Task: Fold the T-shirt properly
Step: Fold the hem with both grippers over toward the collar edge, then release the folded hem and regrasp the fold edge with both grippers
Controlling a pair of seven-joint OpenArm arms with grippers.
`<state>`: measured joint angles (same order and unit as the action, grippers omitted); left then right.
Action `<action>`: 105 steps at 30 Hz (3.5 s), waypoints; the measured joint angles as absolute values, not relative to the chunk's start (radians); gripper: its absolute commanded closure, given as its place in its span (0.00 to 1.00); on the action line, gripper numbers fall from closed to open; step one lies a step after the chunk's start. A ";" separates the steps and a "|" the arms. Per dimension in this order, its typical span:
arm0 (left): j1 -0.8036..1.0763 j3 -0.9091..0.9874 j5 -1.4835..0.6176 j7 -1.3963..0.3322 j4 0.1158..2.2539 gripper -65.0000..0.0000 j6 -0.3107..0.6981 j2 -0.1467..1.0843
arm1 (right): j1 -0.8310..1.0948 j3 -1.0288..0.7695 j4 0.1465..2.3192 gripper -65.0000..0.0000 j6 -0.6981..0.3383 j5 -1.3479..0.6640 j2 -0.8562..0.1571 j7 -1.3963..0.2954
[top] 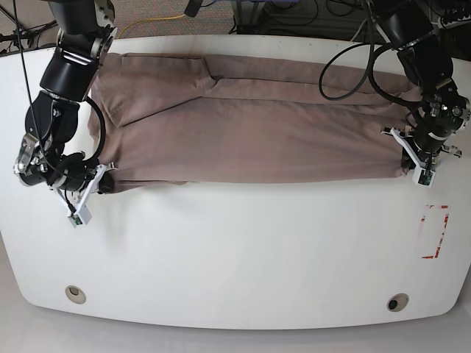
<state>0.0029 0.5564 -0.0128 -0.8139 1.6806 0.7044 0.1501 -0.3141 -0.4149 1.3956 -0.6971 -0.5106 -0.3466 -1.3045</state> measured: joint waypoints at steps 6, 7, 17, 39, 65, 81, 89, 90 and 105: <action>0.036 0.557 -0.017 -0.818 1.718 1.00 0.709 0.147 | -0.250 -0.447 1.531 1.00 -0.697 -0.525 -0.349 -1.369; 0.042 0.557 -0.019 -0.817 1.723 1.00 0.708 0.148 | -0.231 -0.447 1.560 1.00 -0.697 -0.525 -0.346 -1.385; 0.067 0.558 -0.015 -0.814 1.736 1.00 0.708 0.154 | -0.047 -0.450 1.744 1.00 -0.696 -0.515 -0.308 -1.407; 0.123 0.535 -0.005 -0.818 1.737 1.00 0.708 0.196 | 0.247 -0.591 1.865 0.91 -0.696 -0.761 -0.284 -1.399; 0.185 0.548 -0.266 -0.932 1.913 0.38 0.707 0.288 | 0.302 -0.592 1.867 0.40 -0.696 -0.739 -0.260 -1.408; 0.122 0.694 -0.303 -0.996 1.696 0.38 0.700 0.306 | 0.272 -0.591 1.868 0.40 -0.697 -0.738 -0.254 -1.410; 0.076 0.686 -0.328 -0.994 1.584 0.38 0.700 0.268 | 0.268 -0.589 1.868 0.40 -0.697 -0.738 -0.243 -1.411; 0.070 0.685 -0.332 -0.994 1.573 0.38 0.700 0.266 | 0.268 -0.589 1.868 0.40 -0.697 -0.738 -0.242 -1.411; -0.019 0.673 -0.324 -0.989 1.372 0.94 0.699 0.299 | 0.276 -0.589 1.868 0.41 -0.697 -0.738 -0.241 -1.411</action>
<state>-0.0193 0.6735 -0.3241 -0.9894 1.3720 0.6987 0.2985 0.2764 -0.5892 1.8675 -0.6968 -0.7376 -0.2405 -1.4105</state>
